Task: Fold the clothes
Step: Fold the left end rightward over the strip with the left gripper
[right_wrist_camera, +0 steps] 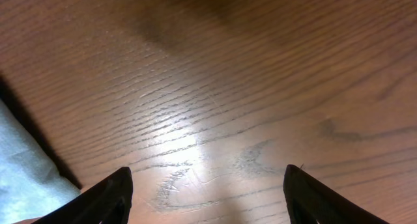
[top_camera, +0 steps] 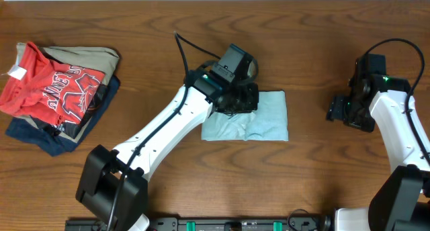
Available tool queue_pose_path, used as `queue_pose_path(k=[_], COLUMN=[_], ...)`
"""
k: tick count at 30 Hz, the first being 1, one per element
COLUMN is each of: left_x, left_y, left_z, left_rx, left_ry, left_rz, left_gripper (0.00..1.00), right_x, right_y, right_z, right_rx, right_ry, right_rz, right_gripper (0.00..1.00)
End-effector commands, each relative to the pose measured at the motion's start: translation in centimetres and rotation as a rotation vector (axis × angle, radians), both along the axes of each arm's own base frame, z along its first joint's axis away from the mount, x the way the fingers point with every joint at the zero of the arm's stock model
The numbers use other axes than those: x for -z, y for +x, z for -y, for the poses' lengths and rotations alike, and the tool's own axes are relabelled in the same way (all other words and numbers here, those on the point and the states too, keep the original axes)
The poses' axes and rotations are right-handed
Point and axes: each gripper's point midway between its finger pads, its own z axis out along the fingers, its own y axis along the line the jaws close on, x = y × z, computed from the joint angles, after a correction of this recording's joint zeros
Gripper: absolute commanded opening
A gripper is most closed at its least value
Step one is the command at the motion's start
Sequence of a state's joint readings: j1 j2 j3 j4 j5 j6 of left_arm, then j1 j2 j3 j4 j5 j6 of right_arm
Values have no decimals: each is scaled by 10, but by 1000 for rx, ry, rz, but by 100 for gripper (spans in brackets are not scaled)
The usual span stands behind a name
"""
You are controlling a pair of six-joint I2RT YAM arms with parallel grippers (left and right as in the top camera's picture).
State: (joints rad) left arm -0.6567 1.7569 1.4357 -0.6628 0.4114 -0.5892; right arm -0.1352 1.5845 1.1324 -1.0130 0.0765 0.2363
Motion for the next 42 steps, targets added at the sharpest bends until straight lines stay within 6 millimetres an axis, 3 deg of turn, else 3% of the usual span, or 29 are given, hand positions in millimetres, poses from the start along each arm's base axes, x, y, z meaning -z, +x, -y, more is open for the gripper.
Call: queue_pose_path(k=[1, 6, 12, 17, 23, 27, 32, 38, 42], left_x=[-4, -1, 3, -7, -33, -51, -58, -52, -37], left_y=[4, 9, 27, 37, 39, 36, 28, 18, 13], left_z=[5, -2, -39, -63, -74, -74, -62, -40, -23], left_rx=[-42, -39, -105, -164, -172, -170, -135, -77, -39], left_ry=[-13, 22, 71, 62, 26, -1, -37, -39, -22], left_rz=[0, 29, 12, -1, 51, 93, 95, 95, 79], left_gripper=[6, 6, 6, 6, 6, 6, 6, 6, 6], right_x=[-4, -3, -3, -3, -3, -3, -3, -3, -3], right_y=[2, 2, 2, 2, 1, 1, 1, 1, 1], right_z=[-2, -5, -6, -6, -6, -7, -7, -7, -7], right_rx=[-5, -11, -15, -16, -15, -15, -15, -15, -15], right_ry=[25, 42, 47, 47, 48, 48, 48, 48, 48], right_rz=[15, 17, 15, 15, 12, 12, 12, 11, 11], right_gripper=[72, 73, 73, 73, 73, 73, 73, 73, 73])
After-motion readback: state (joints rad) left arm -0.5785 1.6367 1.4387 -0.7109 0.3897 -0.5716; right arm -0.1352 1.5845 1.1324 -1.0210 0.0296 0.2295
